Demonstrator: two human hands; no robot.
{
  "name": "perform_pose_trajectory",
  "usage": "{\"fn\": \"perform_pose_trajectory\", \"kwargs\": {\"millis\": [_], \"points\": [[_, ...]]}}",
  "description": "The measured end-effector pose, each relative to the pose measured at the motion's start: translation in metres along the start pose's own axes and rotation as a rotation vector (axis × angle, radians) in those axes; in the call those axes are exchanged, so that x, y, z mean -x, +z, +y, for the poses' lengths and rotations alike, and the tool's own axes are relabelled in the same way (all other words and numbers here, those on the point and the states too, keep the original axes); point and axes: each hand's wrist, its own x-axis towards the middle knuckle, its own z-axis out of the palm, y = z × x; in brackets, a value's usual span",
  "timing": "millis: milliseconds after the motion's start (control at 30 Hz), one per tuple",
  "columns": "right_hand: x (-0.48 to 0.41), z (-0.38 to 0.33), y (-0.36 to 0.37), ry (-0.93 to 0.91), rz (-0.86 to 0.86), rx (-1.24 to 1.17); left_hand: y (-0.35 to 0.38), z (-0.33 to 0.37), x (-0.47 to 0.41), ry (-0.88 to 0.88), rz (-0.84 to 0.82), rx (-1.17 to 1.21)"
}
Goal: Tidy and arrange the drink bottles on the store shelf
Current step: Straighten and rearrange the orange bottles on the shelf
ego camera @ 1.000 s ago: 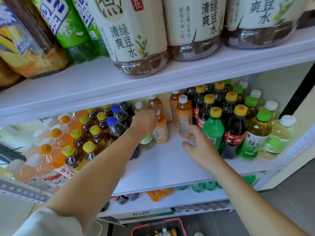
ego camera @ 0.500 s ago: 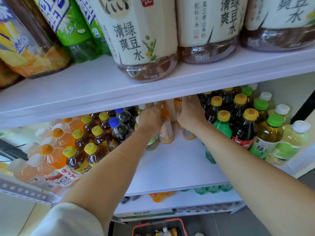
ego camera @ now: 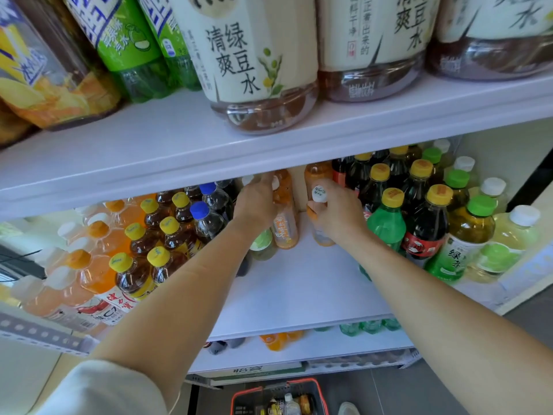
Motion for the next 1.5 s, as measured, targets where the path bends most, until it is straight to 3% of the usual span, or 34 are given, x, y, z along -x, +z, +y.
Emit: {"fn": "perform_pose_trajectory", "kwargs": {"millis": [133,167,233,333,500,600,767,833,933,1100,1200,1267,1367,1500], "points": [[0.03,-0.005,-0.023,0.032,0.09,-0.279,-0.014,0.007,0.036,0.061,0.179,0.265],[0.037,-0.007,-0.03,0.029,0.106,-0.345,-0.016,0.011,0.053,0.043,0.132,0.433],[0.052,-0.012,-0.042,0.017,0.137,-0.458,-0.018,0.018,0.092,-0.007,-0.142,0.764],[0.069,-0.02,-0.059,0.091,0.144,-0.736,-0.011,0.023,0.147,-0.058,-0.488,1.002],[0.087,-0.04,-0.072,0.27,0.142,-1.111,-0.016,0.039,0.196,-0.229,-0.501,1.437],[0.098,-0.045,-0.073,0.348,0.021,-1.293,-0.031,0.042,0.209,-0.222,-0.445,1.403],[0.127,-0.037,-0.07,0.375,-0.436,-1.506,-0.043,0.033,0.222,-0.212,-0.604,1.596],[0.132,-0.037,-0.073,0.301,-0.464,-1.516,-0.042,0.029,0.227,-0.246,-0.636,1.643],[0.133,-0.045,-0.074,0.296,-0.32,-1.367,-0.042,0.026,0.227,-0.309,-0.585,1.633],[0.135,-0.062,-0.073,0.324,-0.09,-1.157,-0.05,0.027,0.225,-0.161,-0.416,1.368],[0.135,-0.066,-0.07,0.36,-0.026,-1.116,-0.05,0.028,0.229,-0.225,-0.281,1.368],[0.134,-0.065,-0.072,0.36,-0.079,-1.176,-0.05,0.026,0.232,-0.34,-0.328,1.547],[0.131,-0.066,-0.078,0.352,-0.25,-1.334,-0.054,0.023,0.237,-0.398,-0.566,1.821],[0.129,-0.067,-0.077,0.342,-0.24,-1.283,-0.05,0.022,0.239,-0.411,-0.598,1.821]]}}
